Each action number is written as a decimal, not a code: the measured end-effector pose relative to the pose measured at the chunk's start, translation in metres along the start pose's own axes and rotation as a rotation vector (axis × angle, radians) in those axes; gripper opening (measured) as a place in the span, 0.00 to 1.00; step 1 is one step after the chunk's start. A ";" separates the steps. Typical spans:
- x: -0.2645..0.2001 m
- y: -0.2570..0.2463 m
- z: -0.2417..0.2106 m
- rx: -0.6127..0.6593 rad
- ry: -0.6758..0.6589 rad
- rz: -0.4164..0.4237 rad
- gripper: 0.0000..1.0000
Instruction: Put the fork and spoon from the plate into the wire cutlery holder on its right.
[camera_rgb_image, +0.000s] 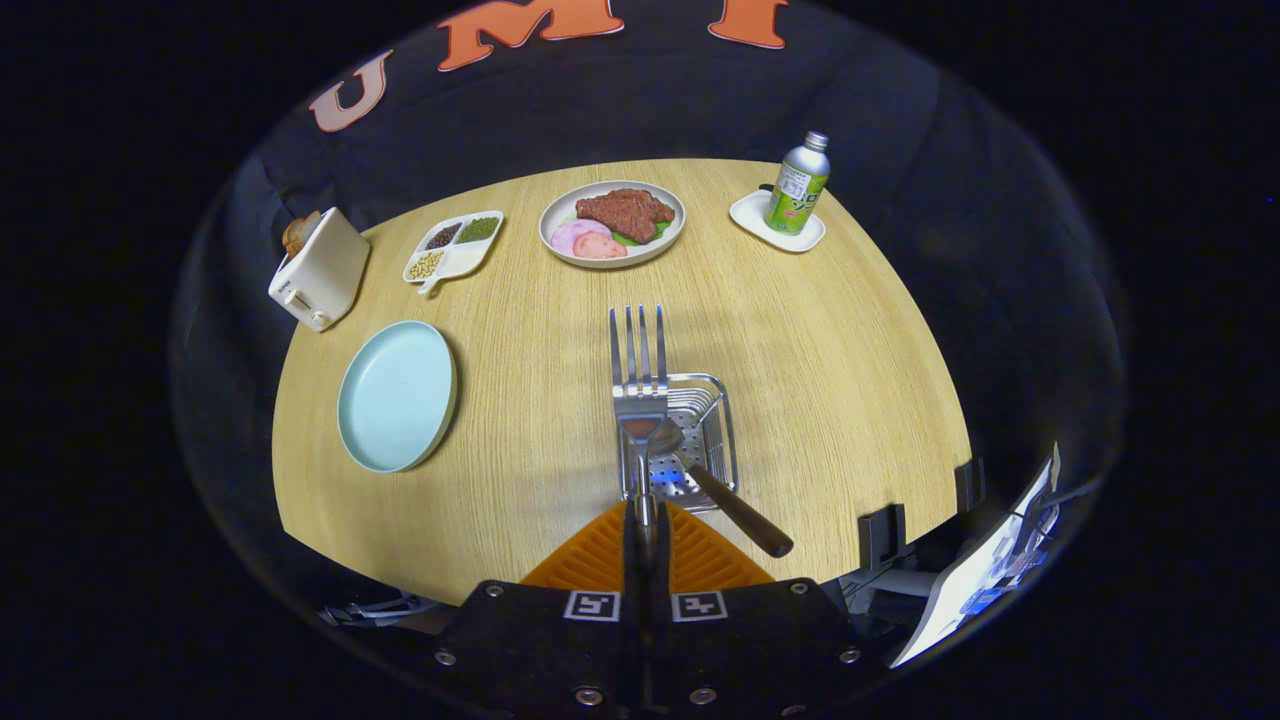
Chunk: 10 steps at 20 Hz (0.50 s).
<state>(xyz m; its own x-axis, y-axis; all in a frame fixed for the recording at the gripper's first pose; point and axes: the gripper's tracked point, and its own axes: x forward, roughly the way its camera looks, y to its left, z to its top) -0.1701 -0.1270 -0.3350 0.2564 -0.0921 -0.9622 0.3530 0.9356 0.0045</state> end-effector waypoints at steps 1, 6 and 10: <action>0.001 -0.002 -0.004 0.001 0.006 0.001 0.04; 0.005 -0.011 -0.001 -0.012 -0.020 -0.013 0.11; -0.003 -0.010 0.021 0.015 -0.093 0.015 0.14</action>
<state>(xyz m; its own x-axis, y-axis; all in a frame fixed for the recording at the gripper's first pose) -0.1557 -0.1434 -0.3261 0.3439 -0.1100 -0.9325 0.3614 0.9321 0.0234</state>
